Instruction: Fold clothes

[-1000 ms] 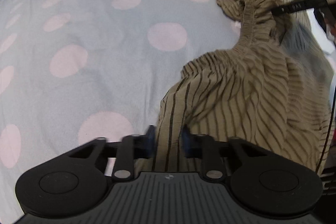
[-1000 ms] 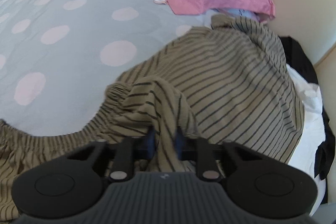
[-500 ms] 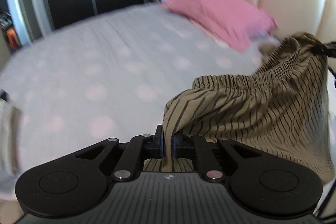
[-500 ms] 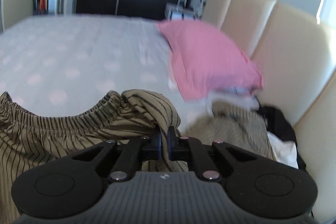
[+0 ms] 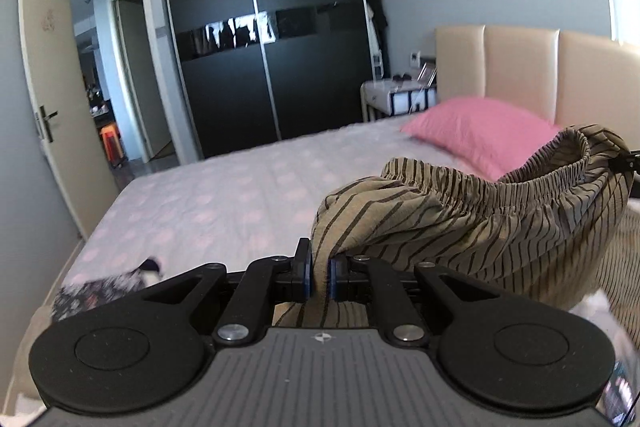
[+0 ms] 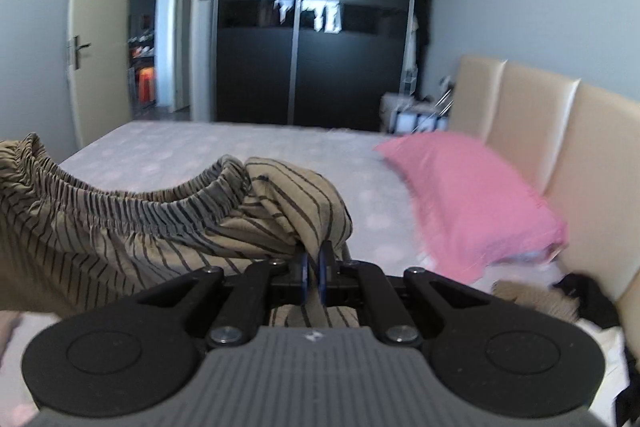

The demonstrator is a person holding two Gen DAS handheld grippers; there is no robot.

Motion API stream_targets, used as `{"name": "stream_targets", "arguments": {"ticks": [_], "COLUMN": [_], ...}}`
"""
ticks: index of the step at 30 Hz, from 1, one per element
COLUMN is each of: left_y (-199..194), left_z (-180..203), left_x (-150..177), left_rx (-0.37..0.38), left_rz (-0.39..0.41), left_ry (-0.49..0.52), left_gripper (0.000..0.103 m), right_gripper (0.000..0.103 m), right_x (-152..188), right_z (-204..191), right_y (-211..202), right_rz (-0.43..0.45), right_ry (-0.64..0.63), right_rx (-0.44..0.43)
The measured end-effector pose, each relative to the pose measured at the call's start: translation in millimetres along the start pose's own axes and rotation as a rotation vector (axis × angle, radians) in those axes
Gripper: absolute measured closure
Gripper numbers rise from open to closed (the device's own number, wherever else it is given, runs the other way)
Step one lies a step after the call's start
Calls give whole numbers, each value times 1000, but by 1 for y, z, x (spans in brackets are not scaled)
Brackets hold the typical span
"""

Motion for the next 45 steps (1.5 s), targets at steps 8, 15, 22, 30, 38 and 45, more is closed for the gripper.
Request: {"name": "stream_targets", "arguments": {"ticks": [8, 15, 22, 30, 38, 45], "left_y": [23, 30, 15, 14, 2, -9], "left_z": [-25, -28, -22, -15, -7, 0], "left_x": [133, 237, 311, 344, 335, 316], "left_rx": [26, 85, 130, 146, 158, 177], "left_rz": [-240, -413, -520, -588, -525, -445], "left_ry": [-1, 47, 127, 152, 237, 269], "left_gripper": [96, 96, 96, 94, 54, 46], "right_gripper": [97, 97, 97, 95, 68, 51], "right_x": [126, 233, 317, 334, 329, 311], "right_z": [-61, -101, -123, -123, -124, -130], "right_y": [14, 26, 34, 44, 29, 12], "right_rz": [-200, -389, -553, -634, -601, -517], "right_ry": [-50, -125, -184, -182, -246, -286], "right_rx": [-79, -101, -109, -115, -90, -84]}}
Point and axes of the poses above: each gripper's, at about its wrist camera, not at the fingertips, and y roughly the way its jaws point, z to its right, x to its underside, the point moved 9 cm from there along y, roughly the way its jaws point, and after that the axes turned 2 degrees about -z, right-handed, at the moved point
